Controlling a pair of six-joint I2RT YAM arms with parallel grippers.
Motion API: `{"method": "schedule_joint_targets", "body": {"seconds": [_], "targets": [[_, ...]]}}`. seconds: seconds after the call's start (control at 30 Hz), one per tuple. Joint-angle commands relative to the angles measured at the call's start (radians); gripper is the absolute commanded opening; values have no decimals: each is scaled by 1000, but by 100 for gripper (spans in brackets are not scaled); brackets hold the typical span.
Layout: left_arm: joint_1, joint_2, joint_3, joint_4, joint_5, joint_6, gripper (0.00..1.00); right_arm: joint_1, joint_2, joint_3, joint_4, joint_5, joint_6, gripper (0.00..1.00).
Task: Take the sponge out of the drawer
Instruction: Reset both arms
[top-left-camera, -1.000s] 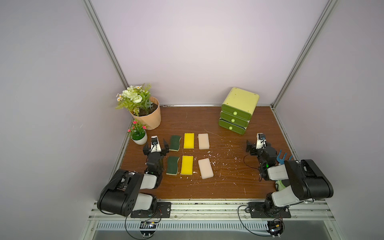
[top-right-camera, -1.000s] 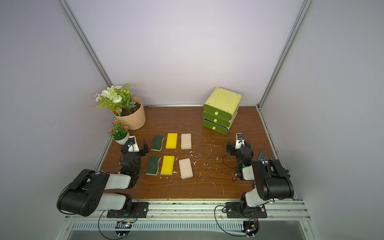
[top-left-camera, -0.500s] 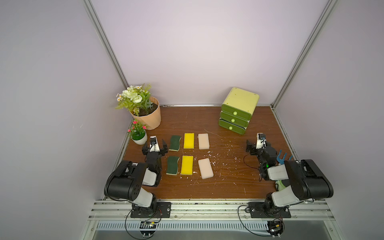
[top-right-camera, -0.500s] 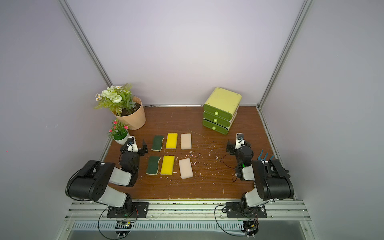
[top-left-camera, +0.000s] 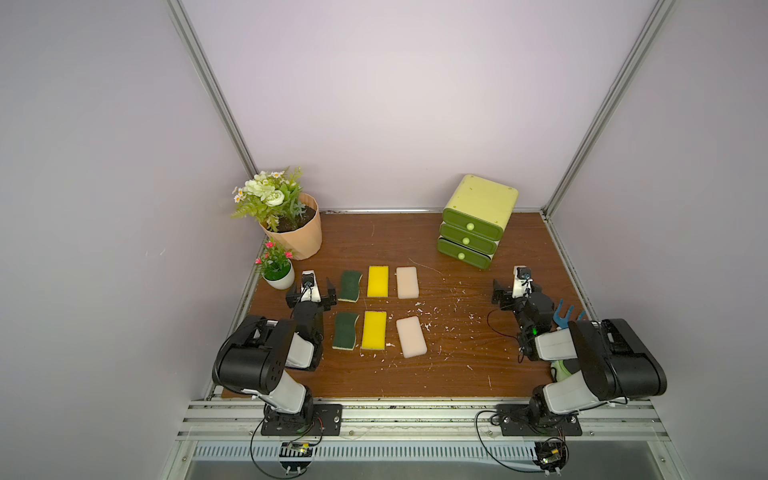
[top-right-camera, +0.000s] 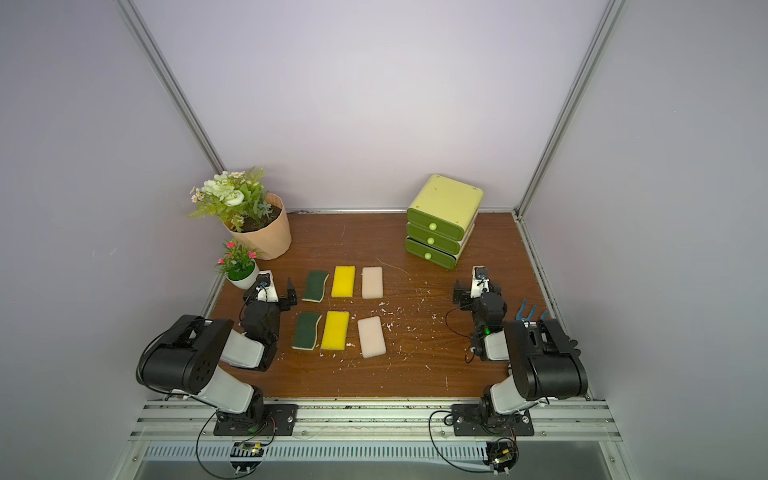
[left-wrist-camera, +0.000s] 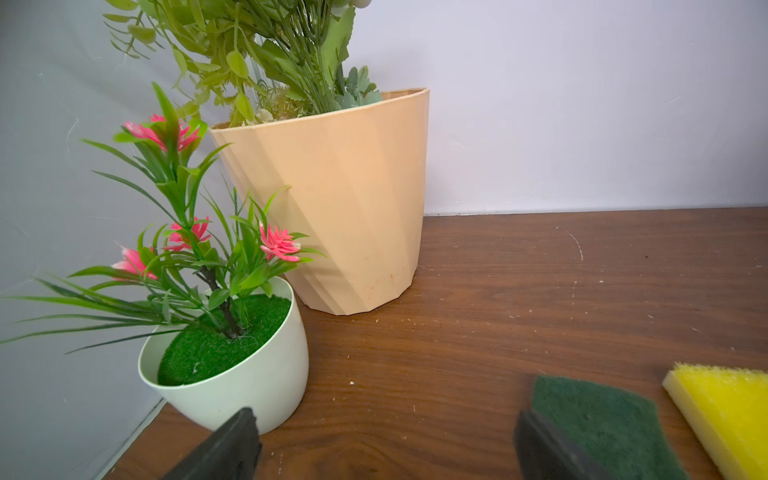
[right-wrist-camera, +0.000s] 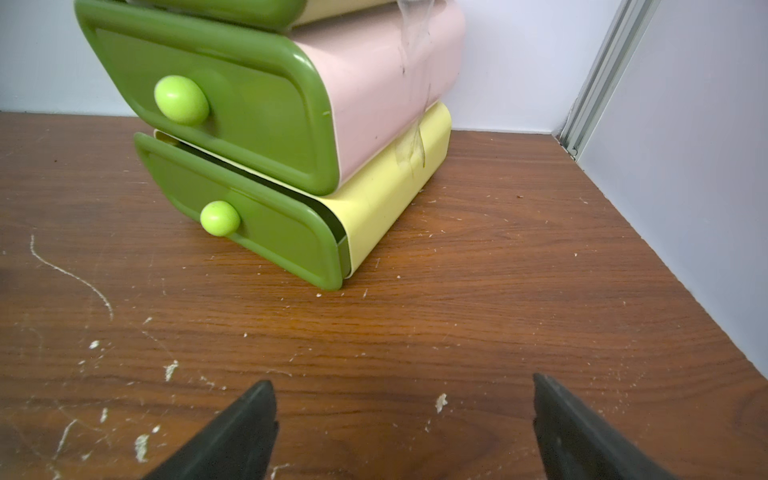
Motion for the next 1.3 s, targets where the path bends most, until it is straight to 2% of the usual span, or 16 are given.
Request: {"method": "schedule_joint_targets", "body": {"seconds": [0.0,0.4,0.63,0.8,0.93,1.27], "targets": [[14,2,22,15,11,-7,98,-4,-2,16,49,-16,10,99],[14,1,22,15,12,-5,98,-5,-3,16,50,-18,12,99],[14,-12,-38,122,12,-7,98,-5,-55,-22,80,26,30,99],[14,2,-29,112,5,-8,98,-6,-51,-18,69,-110,-31,99],[14,6,-21,99,-15,-14,98,-5,0,-1,83,-46,-2,99],[14,5,2,60,-39,-21,98,-5,-5,8,60,-44,1,99]]}}
